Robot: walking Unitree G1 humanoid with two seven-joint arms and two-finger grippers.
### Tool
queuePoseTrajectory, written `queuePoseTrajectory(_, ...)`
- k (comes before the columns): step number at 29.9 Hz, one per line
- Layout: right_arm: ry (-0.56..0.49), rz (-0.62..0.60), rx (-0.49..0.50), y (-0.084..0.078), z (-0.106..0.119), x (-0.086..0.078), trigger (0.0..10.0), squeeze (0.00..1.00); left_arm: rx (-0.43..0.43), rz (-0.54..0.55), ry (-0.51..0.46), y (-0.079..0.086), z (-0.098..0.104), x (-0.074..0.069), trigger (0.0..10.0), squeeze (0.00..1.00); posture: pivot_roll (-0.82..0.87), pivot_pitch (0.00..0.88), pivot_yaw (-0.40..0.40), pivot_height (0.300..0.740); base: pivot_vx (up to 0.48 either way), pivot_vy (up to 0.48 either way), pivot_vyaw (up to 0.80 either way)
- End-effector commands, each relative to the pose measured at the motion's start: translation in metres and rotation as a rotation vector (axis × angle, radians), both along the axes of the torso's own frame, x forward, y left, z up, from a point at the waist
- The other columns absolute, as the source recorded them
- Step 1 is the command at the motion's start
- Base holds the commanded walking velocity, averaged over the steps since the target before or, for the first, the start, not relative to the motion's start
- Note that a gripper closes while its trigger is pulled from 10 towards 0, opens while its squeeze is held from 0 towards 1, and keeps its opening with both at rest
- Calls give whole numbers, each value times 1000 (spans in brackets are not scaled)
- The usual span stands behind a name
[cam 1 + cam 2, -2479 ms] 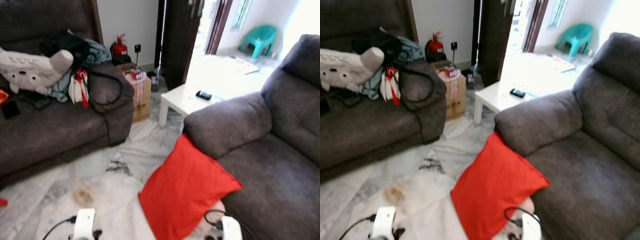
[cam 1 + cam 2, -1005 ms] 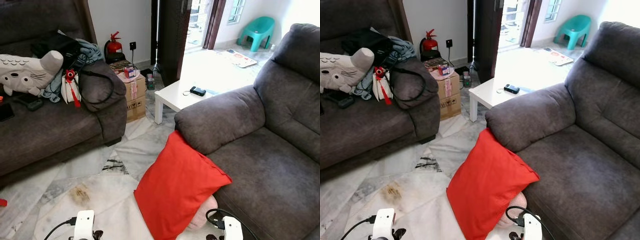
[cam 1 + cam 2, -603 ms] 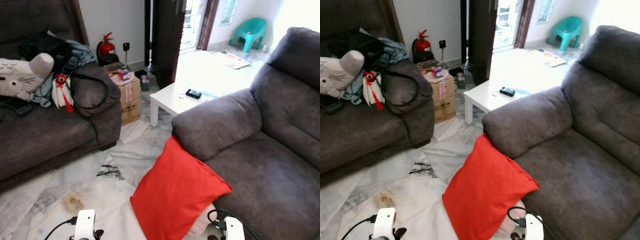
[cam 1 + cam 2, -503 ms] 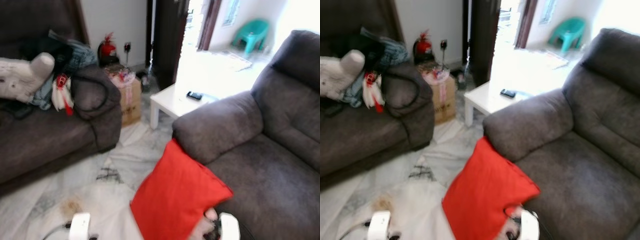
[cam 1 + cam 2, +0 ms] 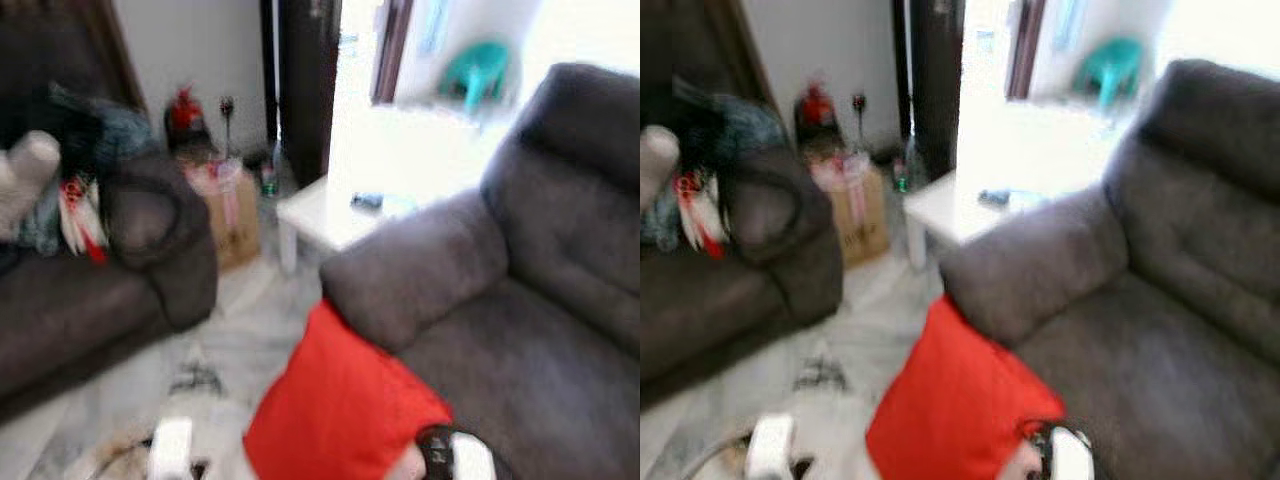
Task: Move the pillow to the sofa from floor
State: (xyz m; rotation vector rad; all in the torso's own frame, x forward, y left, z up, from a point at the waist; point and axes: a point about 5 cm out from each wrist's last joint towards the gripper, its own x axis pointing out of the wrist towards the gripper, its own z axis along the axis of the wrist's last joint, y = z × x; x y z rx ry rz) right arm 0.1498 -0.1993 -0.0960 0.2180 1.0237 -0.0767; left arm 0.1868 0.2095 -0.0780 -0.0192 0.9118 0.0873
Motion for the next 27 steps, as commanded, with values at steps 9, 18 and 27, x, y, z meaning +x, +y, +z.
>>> queuePoseTrajectory(9,-46,1,17,12,3,10,10000,0,19,16,27,11,-2,-9,10000,0,69,0,-43,740,0,0,0)
queuePoseTrajectory(18,-174,-20,-17,9,9,18,10000,0,176,22,-267,22,32,36,10000,0,70,0,-44,740,0,0,0)
queuePoseTrajectory(27,-688,-16,-56,11,86,120,10000,0,315,4,-843,28,132,111,10000,0,85,0,-48,740,0,0,0)
